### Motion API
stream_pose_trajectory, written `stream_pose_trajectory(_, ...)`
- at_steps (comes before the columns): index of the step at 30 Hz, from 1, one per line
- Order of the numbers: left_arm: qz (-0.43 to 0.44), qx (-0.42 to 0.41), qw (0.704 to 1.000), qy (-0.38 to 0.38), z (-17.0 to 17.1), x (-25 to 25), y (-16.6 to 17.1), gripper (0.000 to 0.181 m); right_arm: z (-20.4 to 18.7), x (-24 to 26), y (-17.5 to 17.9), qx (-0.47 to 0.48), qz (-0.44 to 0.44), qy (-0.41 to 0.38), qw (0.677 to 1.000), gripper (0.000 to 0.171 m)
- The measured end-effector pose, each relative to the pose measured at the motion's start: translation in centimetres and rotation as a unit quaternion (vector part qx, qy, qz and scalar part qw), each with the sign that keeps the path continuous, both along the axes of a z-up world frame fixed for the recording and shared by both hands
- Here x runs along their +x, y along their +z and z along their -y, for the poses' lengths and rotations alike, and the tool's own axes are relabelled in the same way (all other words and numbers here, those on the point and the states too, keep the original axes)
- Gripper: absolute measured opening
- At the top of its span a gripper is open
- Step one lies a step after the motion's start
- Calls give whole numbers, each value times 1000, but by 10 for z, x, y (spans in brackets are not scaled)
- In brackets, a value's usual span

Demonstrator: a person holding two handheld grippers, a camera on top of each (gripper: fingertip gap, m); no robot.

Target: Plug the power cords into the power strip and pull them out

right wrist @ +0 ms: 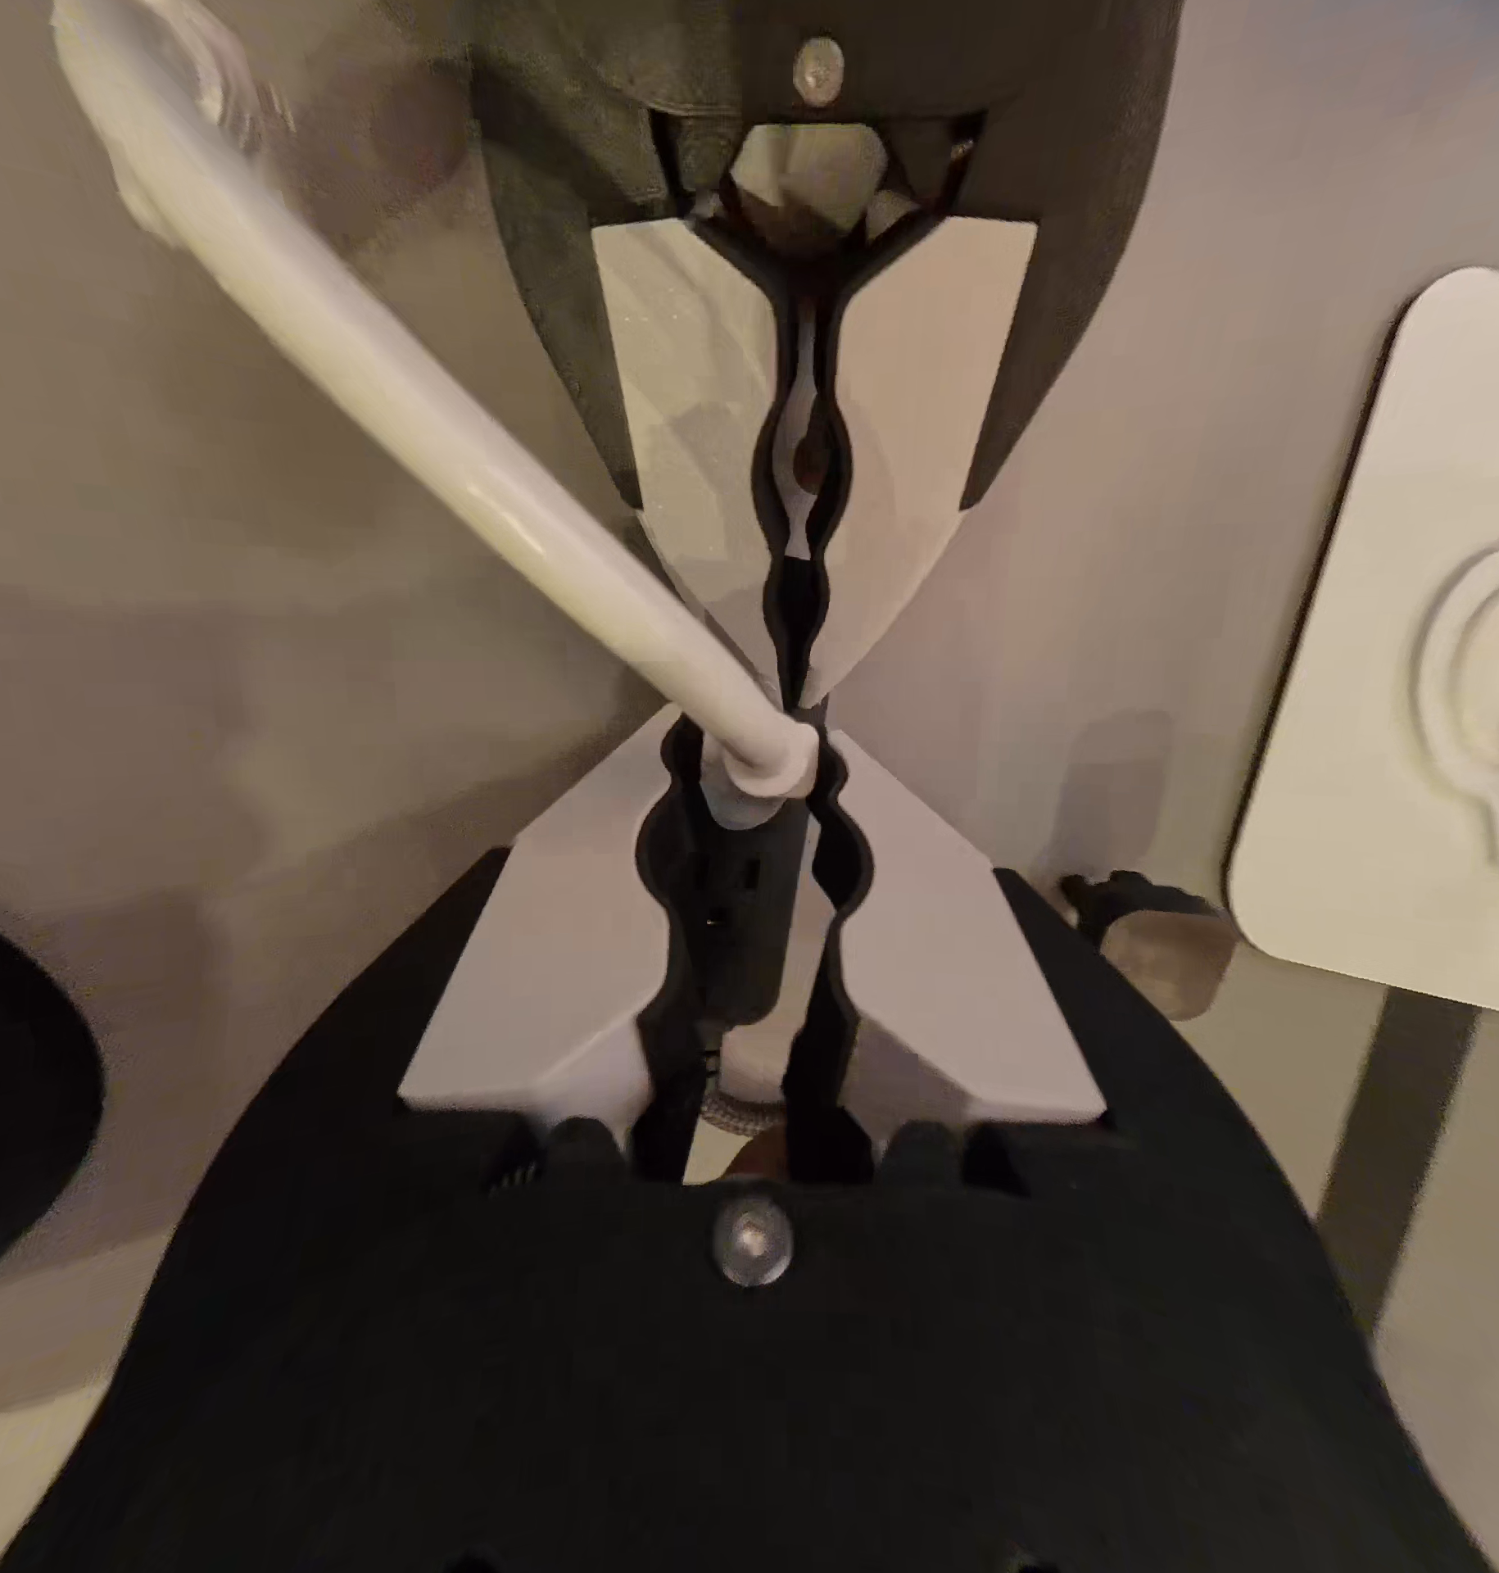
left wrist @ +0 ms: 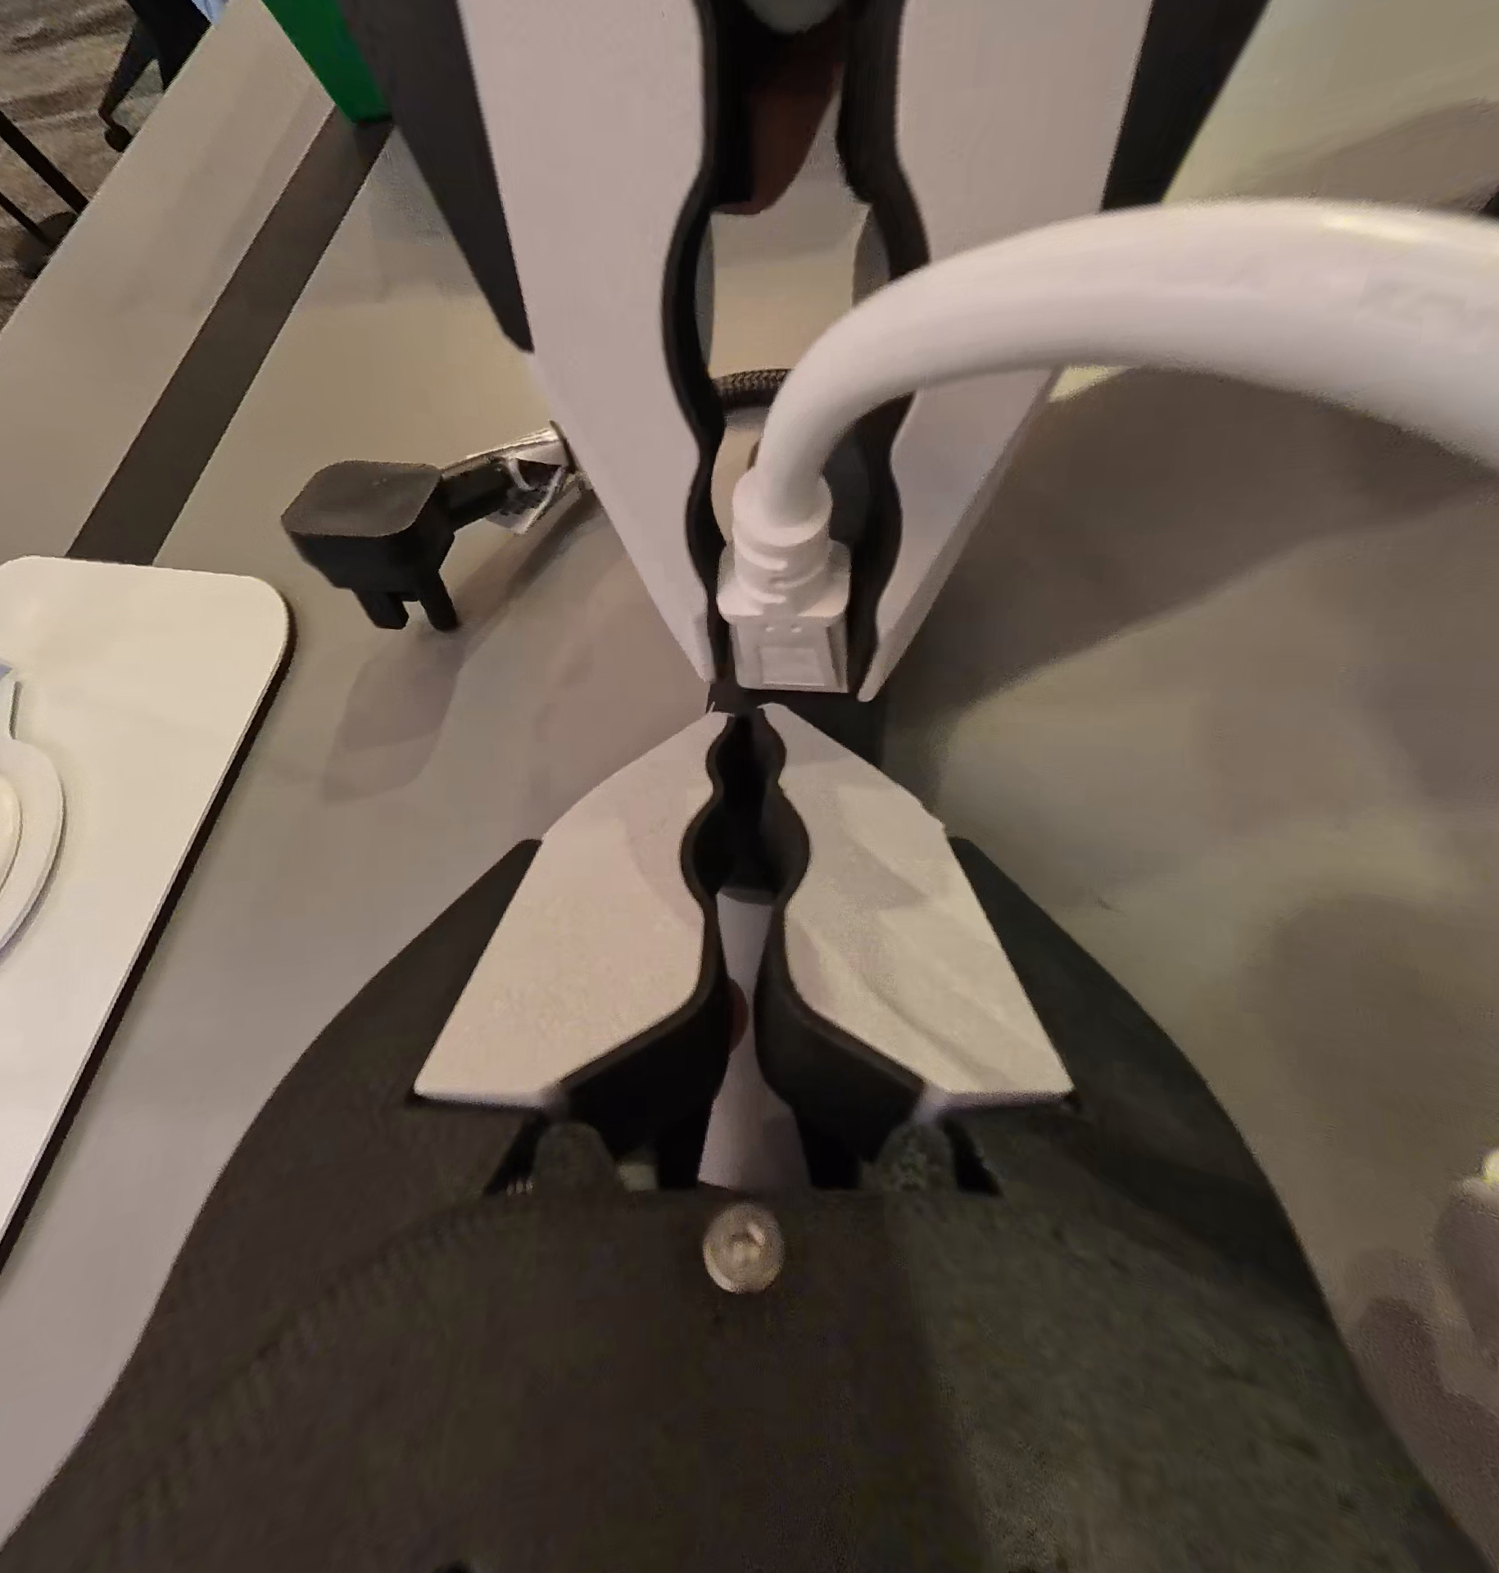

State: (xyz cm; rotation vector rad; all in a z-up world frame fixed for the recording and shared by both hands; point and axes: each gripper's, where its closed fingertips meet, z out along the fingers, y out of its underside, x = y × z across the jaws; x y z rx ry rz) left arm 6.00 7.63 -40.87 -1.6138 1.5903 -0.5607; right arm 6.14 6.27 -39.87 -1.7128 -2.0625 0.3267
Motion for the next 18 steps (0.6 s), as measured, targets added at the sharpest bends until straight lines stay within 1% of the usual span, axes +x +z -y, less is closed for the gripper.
stream_pose_trajectory(2, 2, -3, 1000, -2, 1, 1, 0, 2, 1, 1, 0, 31, 7, 7, 999, 23)
stream_pose_trajectory(4, 1, -1, 1000, -4, 1, 2, 0, 2, 1, 1, 0, 24, 0, 2, 1000, 23)
stream_pose_trajectory(6, 0, 1, 1000, -3, 1, 2, 0, 2, 2, 0, 1, -12, -23, -11, 1000, 22)
stream_pose_trajectory(9, 0, 2, 1000, -3, 0, 3, 0, 2, 1, -1, 2, -94, -61, -42, 993, 21)
stream_pose_trajectory(13, 3, -1, 1000, 1, -3, 3, 0, 2, -4, -2, 6, -180, -115, -77, 974, 22)
stream_pose_trajectory(15, 2, 3, 1000, 0, -3, 3, 0, 2, -4, -1, 6, -161, -114, -74, 978, 22)
stream_pose_trajectory(18, 1, 4, 1000, -3, -2, 4, 0, 1, -1, 0, 2, -56, -60, -40, 996, 22)
